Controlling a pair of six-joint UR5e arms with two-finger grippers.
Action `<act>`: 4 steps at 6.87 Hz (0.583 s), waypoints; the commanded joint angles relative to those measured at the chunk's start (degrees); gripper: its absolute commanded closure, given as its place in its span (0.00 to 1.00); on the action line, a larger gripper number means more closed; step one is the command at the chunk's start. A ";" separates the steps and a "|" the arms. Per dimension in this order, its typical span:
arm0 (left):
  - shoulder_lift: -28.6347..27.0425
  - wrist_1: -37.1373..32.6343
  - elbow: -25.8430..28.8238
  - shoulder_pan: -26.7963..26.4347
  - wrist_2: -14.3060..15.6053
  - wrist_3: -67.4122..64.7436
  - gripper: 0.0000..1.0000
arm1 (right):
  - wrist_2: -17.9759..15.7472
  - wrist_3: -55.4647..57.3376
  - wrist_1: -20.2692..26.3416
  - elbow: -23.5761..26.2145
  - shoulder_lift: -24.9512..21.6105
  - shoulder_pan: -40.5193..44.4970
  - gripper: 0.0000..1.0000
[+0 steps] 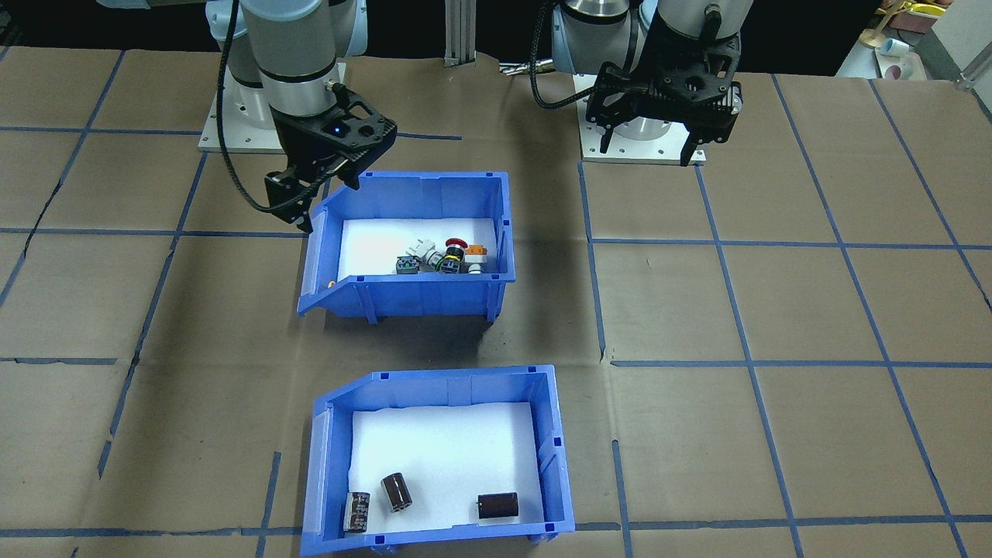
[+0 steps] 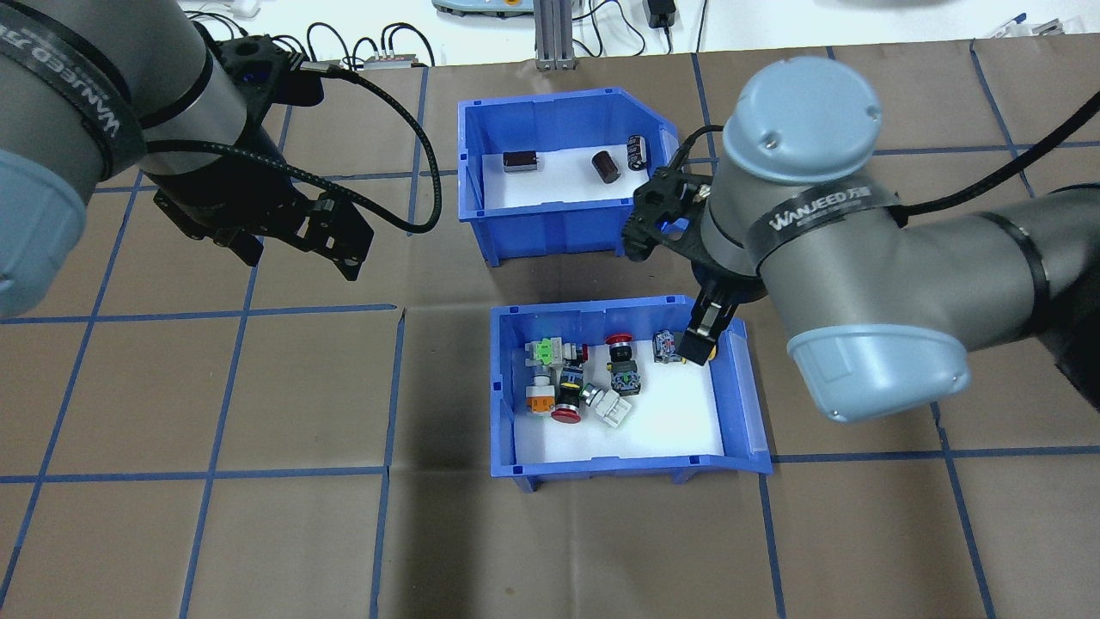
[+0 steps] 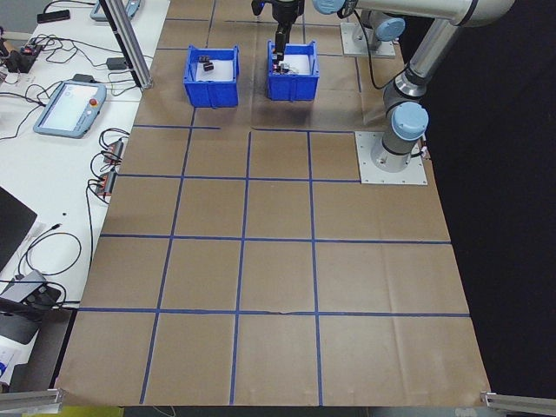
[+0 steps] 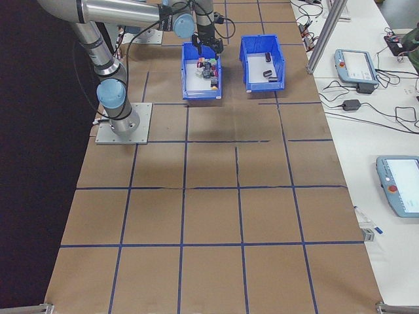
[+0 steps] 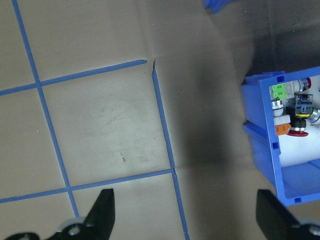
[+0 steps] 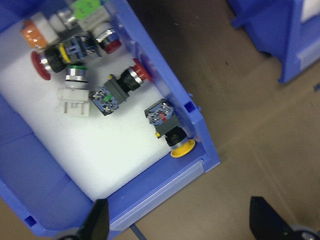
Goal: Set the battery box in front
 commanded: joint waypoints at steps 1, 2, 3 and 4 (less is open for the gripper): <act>0.01 -0.04 0.00 -0.06 0.00 -0.09 0.01 | 0.01 18.53 0.22 -0.85 -0.24 -4.19 0.00; 0.01 -0.12 0.00 -0.06 -0.08 -0.09 0.01 | 0.01 28.88 2.74 -2.86 -0.50 -5.24 0.00; 0.01 -0.12 0.00 -0.06 -0.08 -0.27 0.01 | 0.09 36.38 6.60 -6.27 -0.24 -7.25 0.00; 0.01 -0.21 0.00 -0.06 -0.08 -0.27 0.01 | 0.27 38.63 10.29 -10.48 -0.06 -9.53 0.00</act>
